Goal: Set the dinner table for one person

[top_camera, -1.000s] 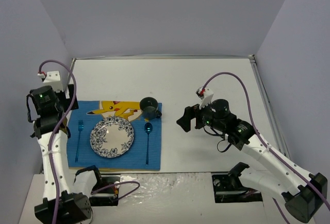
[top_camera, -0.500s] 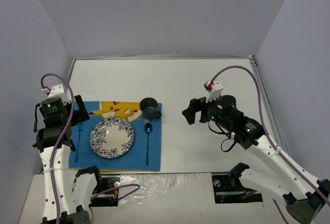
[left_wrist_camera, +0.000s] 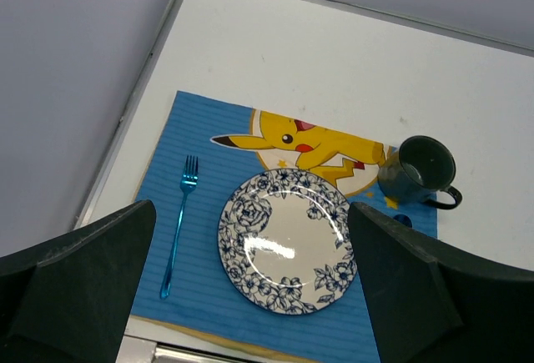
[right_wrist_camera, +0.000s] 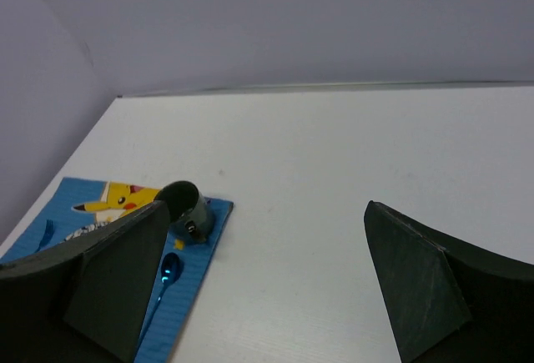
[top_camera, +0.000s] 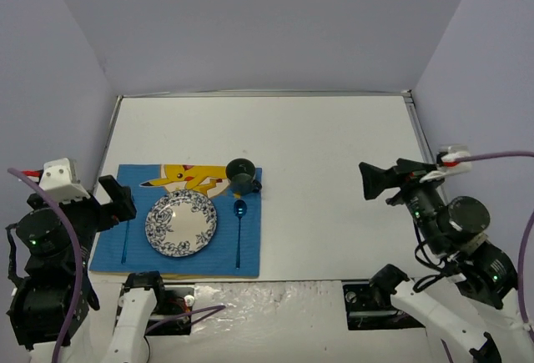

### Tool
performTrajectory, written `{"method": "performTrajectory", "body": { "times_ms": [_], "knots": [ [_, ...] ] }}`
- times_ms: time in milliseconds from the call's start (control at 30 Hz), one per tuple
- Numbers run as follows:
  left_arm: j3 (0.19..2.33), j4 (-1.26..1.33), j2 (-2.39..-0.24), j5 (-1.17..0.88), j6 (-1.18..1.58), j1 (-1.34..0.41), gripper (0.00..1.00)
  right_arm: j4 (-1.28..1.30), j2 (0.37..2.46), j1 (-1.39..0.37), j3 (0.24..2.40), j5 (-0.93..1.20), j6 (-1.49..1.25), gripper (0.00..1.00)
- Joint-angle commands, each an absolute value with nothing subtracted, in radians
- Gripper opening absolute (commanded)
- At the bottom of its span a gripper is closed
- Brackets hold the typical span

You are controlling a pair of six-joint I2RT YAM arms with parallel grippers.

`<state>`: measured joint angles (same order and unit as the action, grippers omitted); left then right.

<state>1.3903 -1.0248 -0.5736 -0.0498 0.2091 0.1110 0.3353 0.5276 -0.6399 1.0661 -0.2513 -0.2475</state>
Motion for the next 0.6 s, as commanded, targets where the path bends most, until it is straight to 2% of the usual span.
{"method": "performTrajectory", "body": {
  "times_ms": [0,167,567],
  "knots": [
    [1.360,-1.046,-0.561,-0.067,0.305,0.097,0.97,0.380,0.463,-0.632,1.100,-0.397,-0.207,1.00],
    [1.361,-1.048,-0.551,-0.086,0.371,0.078,0.97,0.409,0.396,-0.634,1.084,-0.447,-0.185,1.00],
    [1.452,-1.139,-0.427,0.160,0.372,-0.065,0.97,0.413,0.297,-0.636,1.024,-0.486,-0.167,1.00]
  ]
}}
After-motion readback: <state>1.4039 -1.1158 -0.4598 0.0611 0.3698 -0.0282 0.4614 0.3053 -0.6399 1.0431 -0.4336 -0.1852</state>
